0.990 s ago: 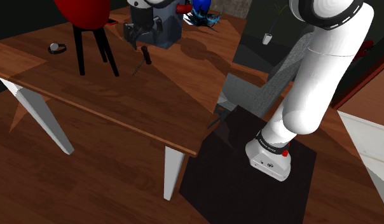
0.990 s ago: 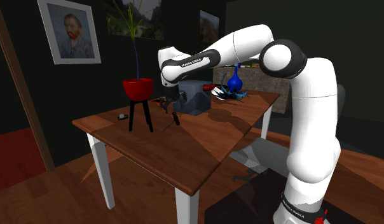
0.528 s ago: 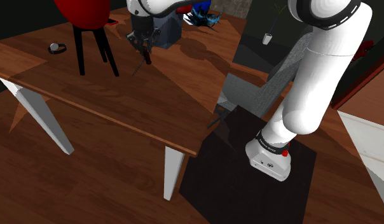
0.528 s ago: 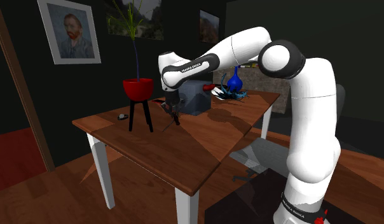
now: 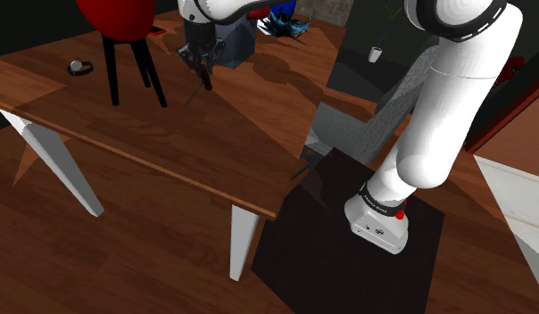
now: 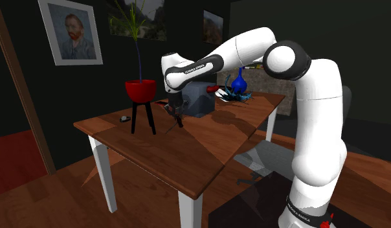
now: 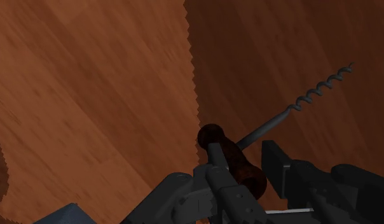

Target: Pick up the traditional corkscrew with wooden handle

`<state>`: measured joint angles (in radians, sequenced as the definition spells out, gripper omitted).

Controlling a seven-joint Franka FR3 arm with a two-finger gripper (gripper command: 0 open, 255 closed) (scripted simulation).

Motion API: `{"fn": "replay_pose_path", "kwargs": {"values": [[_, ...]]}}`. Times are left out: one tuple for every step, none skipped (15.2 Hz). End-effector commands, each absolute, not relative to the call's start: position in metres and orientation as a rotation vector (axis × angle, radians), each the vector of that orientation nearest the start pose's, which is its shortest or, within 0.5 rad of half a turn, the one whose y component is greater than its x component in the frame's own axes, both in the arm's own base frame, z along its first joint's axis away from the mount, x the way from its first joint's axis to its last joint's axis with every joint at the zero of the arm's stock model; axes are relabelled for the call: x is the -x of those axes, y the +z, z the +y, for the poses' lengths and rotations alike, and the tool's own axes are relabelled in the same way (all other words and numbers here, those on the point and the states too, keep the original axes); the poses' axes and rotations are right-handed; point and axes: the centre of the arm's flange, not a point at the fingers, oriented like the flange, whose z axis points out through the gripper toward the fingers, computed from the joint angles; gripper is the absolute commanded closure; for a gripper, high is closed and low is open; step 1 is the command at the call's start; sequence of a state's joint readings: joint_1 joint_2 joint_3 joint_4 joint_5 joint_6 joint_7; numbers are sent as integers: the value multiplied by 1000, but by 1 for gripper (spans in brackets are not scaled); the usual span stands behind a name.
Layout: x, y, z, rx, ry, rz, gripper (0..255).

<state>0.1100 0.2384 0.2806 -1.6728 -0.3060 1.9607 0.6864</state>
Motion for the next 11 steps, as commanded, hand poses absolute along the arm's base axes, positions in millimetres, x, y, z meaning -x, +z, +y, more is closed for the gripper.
{"fn": "replay_pose_path", "kwargs": {"values": [[-602, 480, 212, 3273, -272, 322, 255], [-602, 485, 212, 3273, -272, 323, 255], [-602, 490, 212, 3273, -272, 323, 255], [-602, 496, 212, 3273, -272, 323, 255], [-602, 501, 212, 3273, -272, 323, 255], [-602, 506, 212, 3273, -272, 323, 255], [-602, 512, 212, 3273, -272, 323, 255], [-602, 517, 212, 3273, -272, 323, 255], [-602, 522, 212, 3273, -272, 323, 255], [-602, 527, 212, 3273, -272, 323, 255], [-602, 533, 212, 3273, -272, 323, 255]]}}
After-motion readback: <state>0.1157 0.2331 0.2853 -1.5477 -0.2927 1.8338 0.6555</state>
